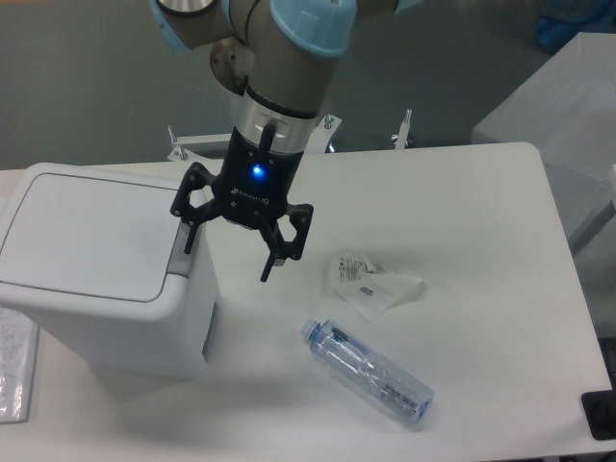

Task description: Open the trash can

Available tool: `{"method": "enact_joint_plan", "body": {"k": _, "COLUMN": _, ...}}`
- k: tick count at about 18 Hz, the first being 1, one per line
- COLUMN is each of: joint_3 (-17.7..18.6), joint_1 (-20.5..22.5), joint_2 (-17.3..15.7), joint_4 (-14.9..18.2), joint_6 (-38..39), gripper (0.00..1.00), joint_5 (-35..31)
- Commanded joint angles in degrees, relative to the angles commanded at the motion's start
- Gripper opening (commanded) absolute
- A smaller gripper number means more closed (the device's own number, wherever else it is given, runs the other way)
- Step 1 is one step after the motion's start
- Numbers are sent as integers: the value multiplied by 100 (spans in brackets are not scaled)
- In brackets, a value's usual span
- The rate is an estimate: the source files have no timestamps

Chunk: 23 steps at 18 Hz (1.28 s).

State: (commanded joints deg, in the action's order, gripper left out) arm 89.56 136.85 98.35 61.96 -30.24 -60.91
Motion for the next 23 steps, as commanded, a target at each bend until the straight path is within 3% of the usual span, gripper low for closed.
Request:
{"method": "enact_joint_plan", "body": {"k": 13, "joint_3": 185, "joint_1": 0, "joint_2": -26, "joint_4": -27, "joint_6": 0, "gripper": 100, "joint_5": -9}}
{"method": "enact_joint_plan", "body": {"k": 20, "joint_3": -26, "joint_1": 26, "joint_2": -18, "joint_4": -18, "joint_6": -9, "gripper": 100, "joint_5": -17}}
{"method": "enact_joint_plan", "body": {"k": 23, "joint_3": -61, "joint_1": 271, "joint_2": 0, "joint_4": -210, "joint_6": -44, "gripper": 100, "joint_5": -148}}
